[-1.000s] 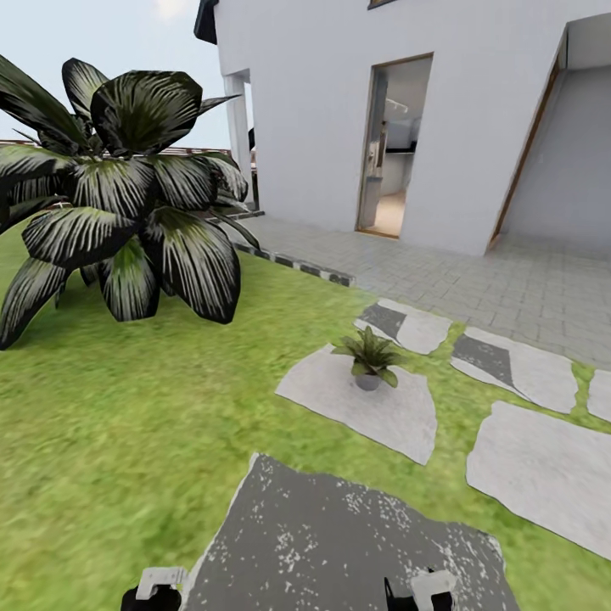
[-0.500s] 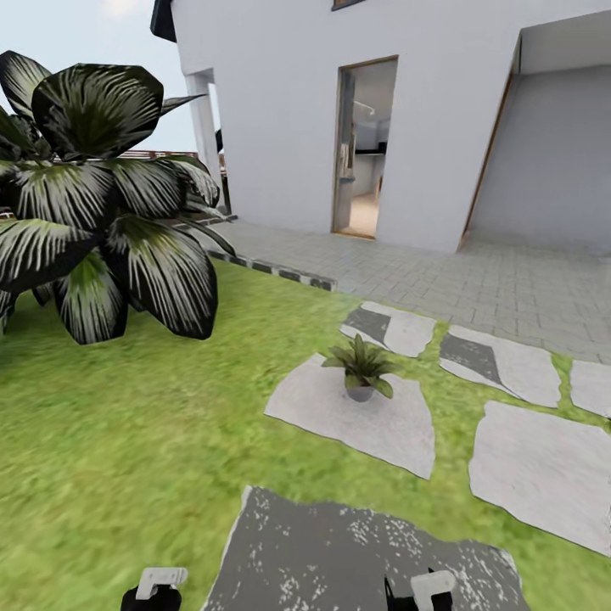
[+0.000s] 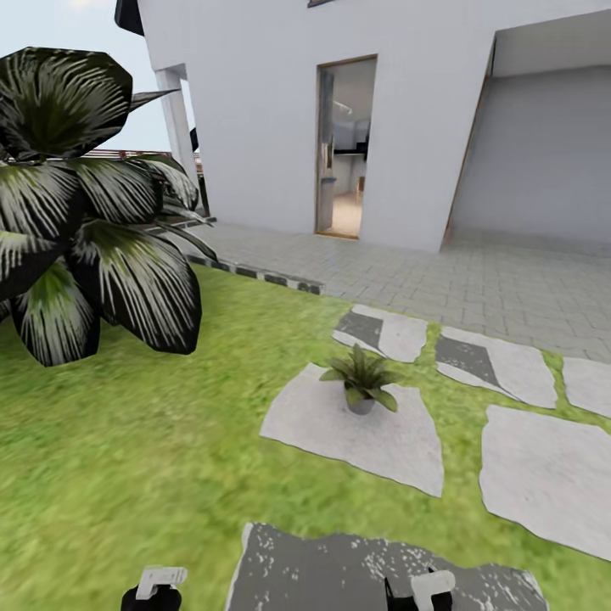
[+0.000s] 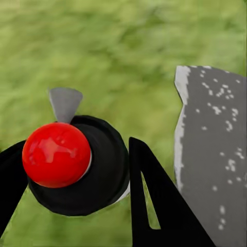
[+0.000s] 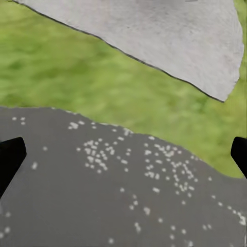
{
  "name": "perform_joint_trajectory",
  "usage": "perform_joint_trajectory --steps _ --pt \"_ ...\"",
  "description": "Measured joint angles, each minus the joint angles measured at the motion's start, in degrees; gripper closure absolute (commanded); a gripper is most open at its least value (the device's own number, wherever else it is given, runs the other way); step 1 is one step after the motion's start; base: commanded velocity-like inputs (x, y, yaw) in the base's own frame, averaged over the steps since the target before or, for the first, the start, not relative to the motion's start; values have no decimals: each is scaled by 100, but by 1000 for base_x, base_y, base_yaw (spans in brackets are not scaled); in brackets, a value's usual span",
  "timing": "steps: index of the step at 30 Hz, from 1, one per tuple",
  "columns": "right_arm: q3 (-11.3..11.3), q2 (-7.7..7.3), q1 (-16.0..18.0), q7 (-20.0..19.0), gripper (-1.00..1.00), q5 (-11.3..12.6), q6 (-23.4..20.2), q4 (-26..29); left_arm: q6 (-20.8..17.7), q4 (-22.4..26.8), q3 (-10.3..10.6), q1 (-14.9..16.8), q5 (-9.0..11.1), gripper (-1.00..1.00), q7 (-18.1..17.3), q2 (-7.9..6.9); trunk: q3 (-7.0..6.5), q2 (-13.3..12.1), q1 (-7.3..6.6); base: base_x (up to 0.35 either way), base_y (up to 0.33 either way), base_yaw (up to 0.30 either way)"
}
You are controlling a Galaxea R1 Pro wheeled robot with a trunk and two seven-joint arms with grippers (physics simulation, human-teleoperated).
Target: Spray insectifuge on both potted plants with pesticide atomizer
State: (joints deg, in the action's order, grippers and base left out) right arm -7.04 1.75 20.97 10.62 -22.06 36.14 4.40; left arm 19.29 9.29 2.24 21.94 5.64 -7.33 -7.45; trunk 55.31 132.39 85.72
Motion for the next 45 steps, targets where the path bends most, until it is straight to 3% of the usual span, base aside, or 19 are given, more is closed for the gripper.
perform_joint_trajectory --steps 13,45 --pt "-7 4 -1 -1 -100 0 0 5 0 -1 0 1 -6 100 0 0 -1 0 0 284 230 -20" --pt "0 7 -3 0 -100 0 0 1 0 -1 0 2 -6 100 -5 1 -110 0 1 279 235 -258"
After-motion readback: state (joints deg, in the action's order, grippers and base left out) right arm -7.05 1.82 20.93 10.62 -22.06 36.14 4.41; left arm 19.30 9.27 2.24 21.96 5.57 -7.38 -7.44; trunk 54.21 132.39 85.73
